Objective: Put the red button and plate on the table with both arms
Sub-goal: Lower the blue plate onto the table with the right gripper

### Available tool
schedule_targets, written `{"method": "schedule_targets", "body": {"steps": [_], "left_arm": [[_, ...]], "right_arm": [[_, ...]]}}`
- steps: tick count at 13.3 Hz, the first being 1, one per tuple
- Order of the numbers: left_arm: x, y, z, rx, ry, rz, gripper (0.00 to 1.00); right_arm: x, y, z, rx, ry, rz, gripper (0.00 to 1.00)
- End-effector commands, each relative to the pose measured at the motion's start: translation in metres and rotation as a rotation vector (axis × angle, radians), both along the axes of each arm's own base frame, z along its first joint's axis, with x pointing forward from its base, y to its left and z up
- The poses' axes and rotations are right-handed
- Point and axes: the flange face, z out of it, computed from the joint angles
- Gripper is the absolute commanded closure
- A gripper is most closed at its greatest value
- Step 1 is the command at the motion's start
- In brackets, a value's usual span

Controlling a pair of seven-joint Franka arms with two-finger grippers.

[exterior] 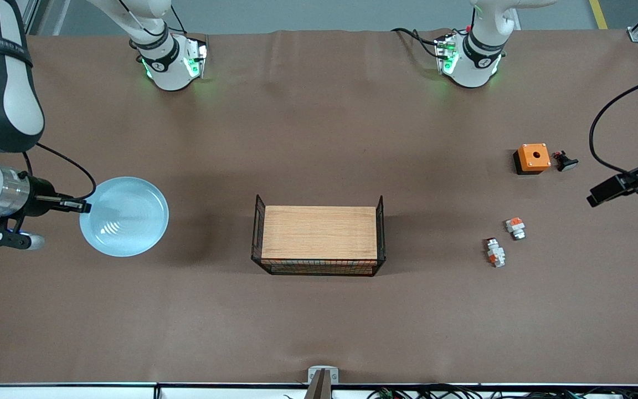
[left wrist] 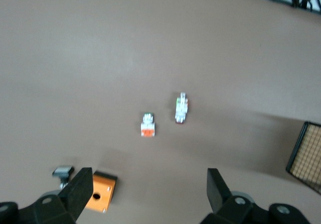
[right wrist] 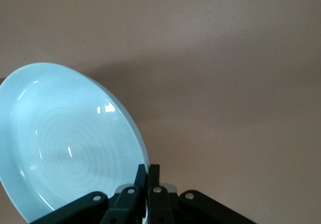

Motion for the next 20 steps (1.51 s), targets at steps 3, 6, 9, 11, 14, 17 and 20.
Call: {"method": "schedule_targets", "body": {"steps": [3, 6, 9, 11, 14, 17, 20], "left_arm": [[-0.018, -0.003, 0.024, 0.009, 0.008, -0.014, 0.00], [-0.022, -0.001, 0.041, 0.013, -0.008, -0.023, 0.00], [-0.034, -0.002, 0.052, 0.009, 0.013, -0.028, 0.00], [-0.047, -0.011, 0.059, -0.004, 0.045, -0.046, 0.00], [-0.062, -0.040, 0.076, -0.004, 0.036, -0.101, 0.00], [-0.062, -0.056, 0.076, -0.004, 0.032, -0.130, 0.00], [-0.064, -0.068, 0.074, -0.005, 0.035, -0.155, 0.00]], "right_arm": [[-0.017, -0.051, -0.080, 0.014, -0.068, 0.122, 1.00], [-0.024, -0.069, -0.120, 0.029, -0.090, 0.159, 0.99], [-0.021, -0.083, -0.158, 0.056, -0.098, 0.173, 0.99], [-0.024, -0.086, -0.179, 0.068, -0.100, 0.192, 0.99], [-0.026, -0.091, -0.204, 0.085, -0.088, 0.187, 0.99], [-0.028, -0.094, -0.225, 0.098, -0.073, 0.199, 0.99], [-0.029, -0.098, -0.236, 0.103, -0.071, 0.196, 0.99]]}}
